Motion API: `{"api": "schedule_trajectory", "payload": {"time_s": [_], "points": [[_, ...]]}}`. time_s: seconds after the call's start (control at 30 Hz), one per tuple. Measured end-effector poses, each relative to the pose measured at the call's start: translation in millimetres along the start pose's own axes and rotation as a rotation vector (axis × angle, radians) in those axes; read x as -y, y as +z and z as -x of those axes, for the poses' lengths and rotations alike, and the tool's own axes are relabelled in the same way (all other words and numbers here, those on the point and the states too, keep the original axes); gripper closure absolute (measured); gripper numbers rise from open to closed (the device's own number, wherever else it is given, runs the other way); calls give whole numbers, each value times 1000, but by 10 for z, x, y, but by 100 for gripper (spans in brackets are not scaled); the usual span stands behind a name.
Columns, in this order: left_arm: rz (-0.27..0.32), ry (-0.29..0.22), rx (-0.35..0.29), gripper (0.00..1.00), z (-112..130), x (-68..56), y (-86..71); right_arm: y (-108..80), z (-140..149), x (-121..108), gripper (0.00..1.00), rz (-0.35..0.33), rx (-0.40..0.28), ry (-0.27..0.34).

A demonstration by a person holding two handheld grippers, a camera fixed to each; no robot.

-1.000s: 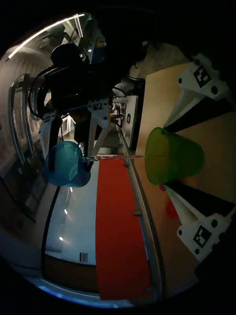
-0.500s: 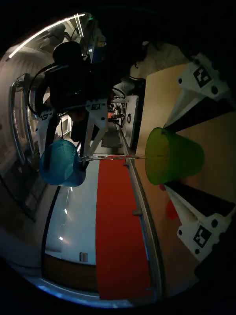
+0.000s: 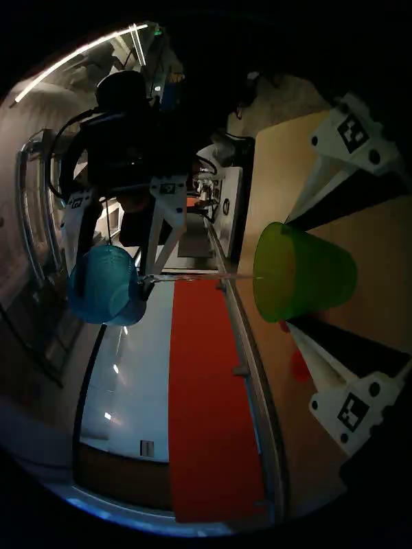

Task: Pour water

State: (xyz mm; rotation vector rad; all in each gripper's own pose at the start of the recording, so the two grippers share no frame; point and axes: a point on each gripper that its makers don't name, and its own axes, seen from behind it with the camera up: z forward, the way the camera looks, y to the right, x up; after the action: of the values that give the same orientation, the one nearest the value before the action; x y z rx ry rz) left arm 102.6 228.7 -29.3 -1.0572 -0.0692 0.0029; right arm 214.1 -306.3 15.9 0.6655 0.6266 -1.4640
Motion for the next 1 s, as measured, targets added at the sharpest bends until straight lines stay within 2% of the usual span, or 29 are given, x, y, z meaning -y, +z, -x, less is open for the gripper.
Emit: {"api": "schedule_trajectory", "payload": {"time_s": [0.4, 0.77, 1.0], "points": [[-1, 1, -3, 15, -27, 7, -1, 9, -24, -69, 10, 9, -2, -63], [-8, -3, -2, 15, -7, 34, -2, 10, -51, -34, 10, 2, -2, -128], [-11, -5, -3, 15, -4, 47, -12, 14, -71, -22, 10, 1, -7, -128]]}}
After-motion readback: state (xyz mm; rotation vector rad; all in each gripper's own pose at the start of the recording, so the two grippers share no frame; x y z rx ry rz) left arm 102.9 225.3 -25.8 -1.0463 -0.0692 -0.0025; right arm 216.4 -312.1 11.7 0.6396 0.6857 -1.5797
